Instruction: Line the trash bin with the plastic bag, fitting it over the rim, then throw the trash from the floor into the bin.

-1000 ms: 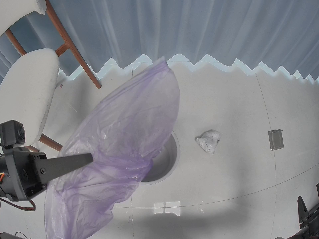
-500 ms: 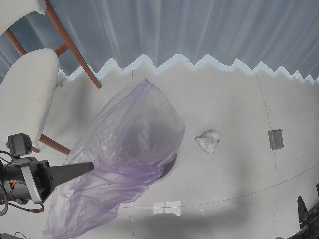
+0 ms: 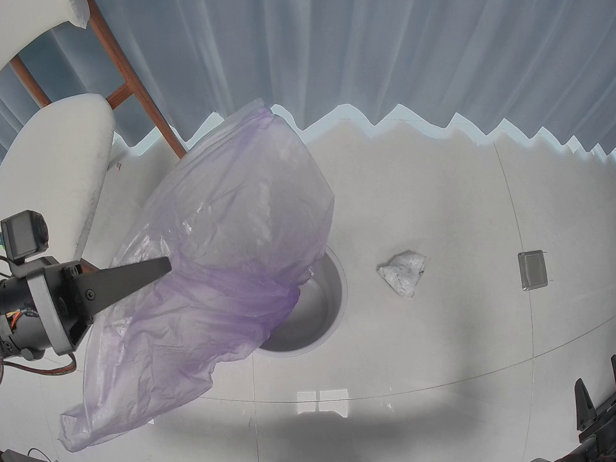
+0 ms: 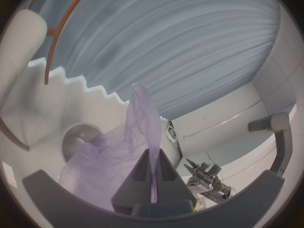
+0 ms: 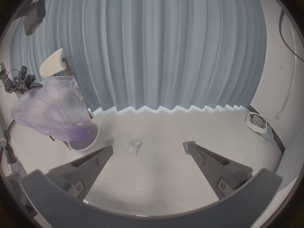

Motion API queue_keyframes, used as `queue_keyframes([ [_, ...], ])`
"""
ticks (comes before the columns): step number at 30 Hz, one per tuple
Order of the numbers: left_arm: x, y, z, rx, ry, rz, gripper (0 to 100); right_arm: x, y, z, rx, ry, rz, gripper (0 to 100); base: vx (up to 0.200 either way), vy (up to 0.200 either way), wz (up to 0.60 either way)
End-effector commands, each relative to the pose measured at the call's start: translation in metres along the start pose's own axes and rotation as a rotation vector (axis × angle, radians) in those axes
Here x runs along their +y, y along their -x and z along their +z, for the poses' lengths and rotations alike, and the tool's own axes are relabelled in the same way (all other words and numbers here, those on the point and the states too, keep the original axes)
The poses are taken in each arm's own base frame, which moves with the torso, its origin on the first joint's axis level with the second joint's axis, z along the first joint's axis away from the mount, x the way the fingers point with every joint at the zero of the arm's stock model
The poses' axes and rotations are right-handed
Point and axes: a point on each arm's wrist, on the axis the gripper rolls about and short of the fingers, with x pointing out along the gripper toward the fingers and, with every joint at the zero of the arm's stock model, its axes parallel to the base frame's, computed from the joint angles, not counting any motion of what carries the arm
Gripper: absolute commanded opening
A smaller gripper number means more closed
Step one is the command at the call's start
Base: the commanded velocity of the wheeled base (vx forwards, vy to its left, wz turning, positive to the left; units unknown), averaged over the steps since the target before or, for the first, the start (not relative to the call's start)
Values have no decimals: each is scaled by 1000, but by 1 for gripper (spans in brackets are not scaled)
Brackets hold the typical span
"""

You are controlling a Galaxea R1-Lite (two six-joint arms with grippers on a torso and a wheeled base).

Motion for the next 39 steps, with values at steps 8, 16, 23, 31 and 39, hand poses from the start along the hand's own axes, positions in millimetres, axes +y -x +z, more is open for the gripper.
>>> queue_keyframes([
  [8,29,-30,-7,98,-108,64,0,0,0,-5,0,3,0,100,0,0,0],
  [16,35,-36,-8,116,-156,77,0,0,0,-5,0,3,0,100,0,0,0],
  [23,36,-41,-2,101,-165,90,0,0,0,-5,0,3,0,100,0,0,0],
  [31,39,-40,-9,125,-171,99,0,0,0,-5,1,2,0,100,0,0,0],
  [39,59,-54,-24,196,-121,158,0,0,0,-5,1,2,0,100,0,0,0],
])
